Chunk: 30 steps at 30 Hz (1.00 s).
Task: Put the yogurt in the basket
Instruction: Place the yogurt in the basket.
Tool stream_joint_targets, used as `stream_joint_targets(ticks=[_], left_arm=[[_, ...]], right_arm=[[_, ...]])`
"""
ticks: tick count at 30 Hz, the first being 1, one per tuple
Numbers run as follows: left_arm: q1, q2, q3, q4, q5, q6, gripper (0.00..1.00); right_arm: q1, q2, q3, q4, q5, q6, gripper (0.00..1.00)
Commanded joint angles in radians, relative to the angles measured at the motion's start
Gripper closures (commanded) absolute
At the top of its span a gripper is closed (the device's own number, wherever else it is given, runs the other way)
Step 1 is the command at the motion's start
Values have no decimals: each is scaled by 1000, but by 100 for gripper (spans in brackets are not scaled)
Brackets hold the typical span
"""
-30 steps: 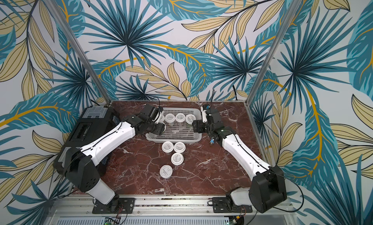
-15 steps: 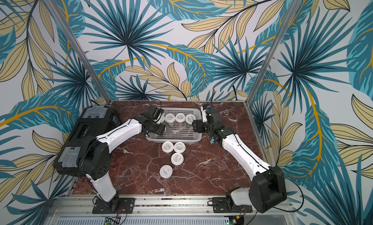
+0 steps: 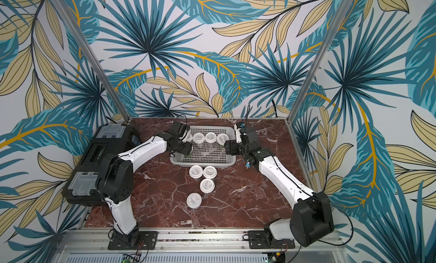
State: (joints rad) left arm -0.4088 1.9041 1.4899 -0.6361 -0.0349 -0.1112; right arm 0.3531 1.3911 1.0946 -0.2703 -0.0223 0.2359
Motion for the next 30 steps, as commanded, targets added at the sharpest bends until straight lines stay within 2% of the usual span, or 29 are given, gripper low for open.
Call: stream_joint_targets(ticks=[1, 7, 13, 19, 30], left_arm=[[8, 32, 38, -18, 11, 13, 33], [11, 44, 38, -17, 8, 11, 33], [13, 10, 32, -45, 2, 1, 20], [12, -56, 39, -93, -18, 1, 12], [-16, -165, 74, -75, -4, -18, 12]], right_arm=[[-4, 12, -16, 14, 9, 2, 13], [-4, 12, -16, 14, 10, 2, 13], [-4, 13, -15, 14, 7, 3, 13], [-4, 9, -15, 13, 4, 4, 13], [-3, 17, -13, 13, -1, 5, 13]])
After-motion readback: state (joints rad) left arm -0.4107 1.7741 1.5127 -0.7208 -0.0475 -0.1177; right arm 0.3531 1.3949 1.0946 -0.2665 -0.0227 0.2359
